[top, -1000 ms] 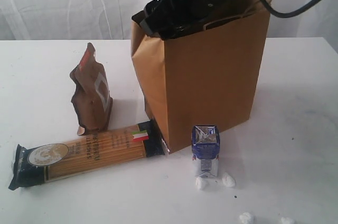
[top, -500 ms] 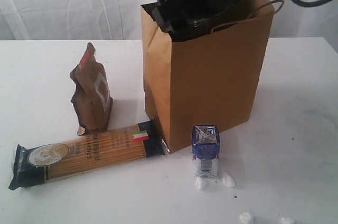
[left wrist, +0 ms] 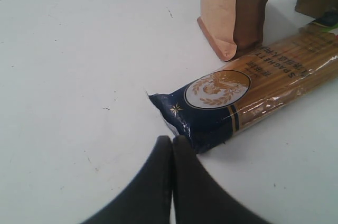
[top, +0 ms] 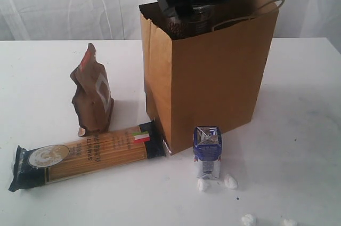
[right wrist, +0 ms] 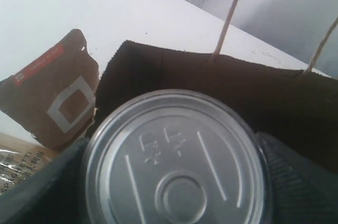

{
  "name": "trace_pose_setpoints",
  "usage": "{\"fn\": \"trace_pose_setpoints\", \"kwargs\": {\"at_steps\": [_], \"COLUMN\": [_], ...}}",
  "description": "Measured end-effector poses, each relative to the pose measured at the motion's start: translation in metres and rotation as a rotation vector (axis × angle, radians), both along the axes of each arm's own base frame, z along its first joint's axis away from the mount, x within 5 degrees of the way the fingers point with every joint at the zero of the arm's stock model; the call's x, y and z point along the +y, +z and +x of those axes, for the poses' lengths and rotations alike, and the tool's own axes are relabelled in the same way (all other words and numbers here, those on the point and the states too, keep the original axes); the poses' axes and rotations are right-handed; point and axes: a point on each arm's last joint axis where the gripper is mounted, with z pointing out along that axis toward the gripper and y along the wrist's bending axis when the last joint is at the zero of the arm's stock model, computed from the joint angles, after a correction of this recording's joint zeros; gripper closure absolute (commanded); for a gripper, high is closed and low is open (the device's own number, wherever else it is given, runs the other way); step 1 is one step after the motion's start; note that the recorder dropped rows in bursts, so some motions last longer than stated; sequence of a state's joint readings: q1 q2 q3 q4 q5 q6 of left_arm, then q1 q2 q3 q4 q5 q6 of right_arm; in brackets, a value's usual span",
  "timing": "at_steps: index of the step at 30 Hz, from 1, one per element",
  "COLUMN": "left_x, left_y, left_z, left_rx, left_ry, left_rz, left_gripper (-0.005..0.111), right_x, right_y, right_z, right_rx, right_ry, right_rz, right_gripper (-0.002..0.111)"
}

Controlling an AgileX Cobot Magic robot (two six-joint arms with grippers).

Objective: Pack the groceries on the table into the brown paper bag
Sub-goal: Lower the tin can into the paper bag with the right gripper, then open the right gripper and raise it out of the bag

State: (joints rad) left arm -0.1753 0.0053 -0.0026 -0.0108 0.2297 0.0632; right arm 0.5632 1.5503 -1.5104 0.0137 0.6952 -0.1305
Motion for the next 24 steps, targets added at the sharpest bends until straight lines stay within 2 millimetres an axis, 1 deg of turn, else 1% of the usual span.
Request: {"fn": "trace_pose_setpoints", "kwargs": {"at_steps": [7, 16, 18, 19, 20, 22, 23, 24], "left_x": [0.000, 0.000, 0.000, 0.000, 0.000, 0.000, 0.000, 0.000], "left_y": [0.000, 0.000, 0.000, 0.000, 0.000, 0.000, 0.000, 0.000], "left_z": [0.000, 0.000, 0.000, 0.000, 0.000, 0.000, 0.000, 0.000], "left_rx": [0.000, 0.000, 0.000, 0.000, 0.000, 0.000, 0.000, 0.000], "left_ry": [0.000, 0.000, 0.000, 0.000, 0.000, 0.000, 0.000, 0.000], "left_rz": [0.000, 0.000, 0.000, 0.000, 0.000, 0.000, 0.000, 0.000], "left_gripper": [0.107, 0.107, 0.107, 0.107, 0.107, 0.107, 0.107, 0.107], "right_x": [0.006, 0.007, 0.008, 0.007, 0.007, 0.007, 0.007, 0.007], "right_y": [-0.014, -0.019, -0.021, -0.022, -0.023, -0.024, -0.024, -0.024], "right_z": [0.009, 0.012, 0.012, 0.012, 0.011, 0.011, 0.011, 0.011], "right_rx": [0.028, 0.036, 0.052, 0.058, 0.069, 0.077, 0.077, 0.077], "right_ry": [0.000, 0.000, 0.000, 0.000, 0.000, 0.000, 0.000, 0.000], "right_rz": [-0.017, -0.023, -0.033, -0.037, -0.043, -0.048, -0.048, -0.048], "right_gripper": [0.108, 0.108, 0.104, 0.097, 0.092, 0.072, 0.068, 0.060]}}
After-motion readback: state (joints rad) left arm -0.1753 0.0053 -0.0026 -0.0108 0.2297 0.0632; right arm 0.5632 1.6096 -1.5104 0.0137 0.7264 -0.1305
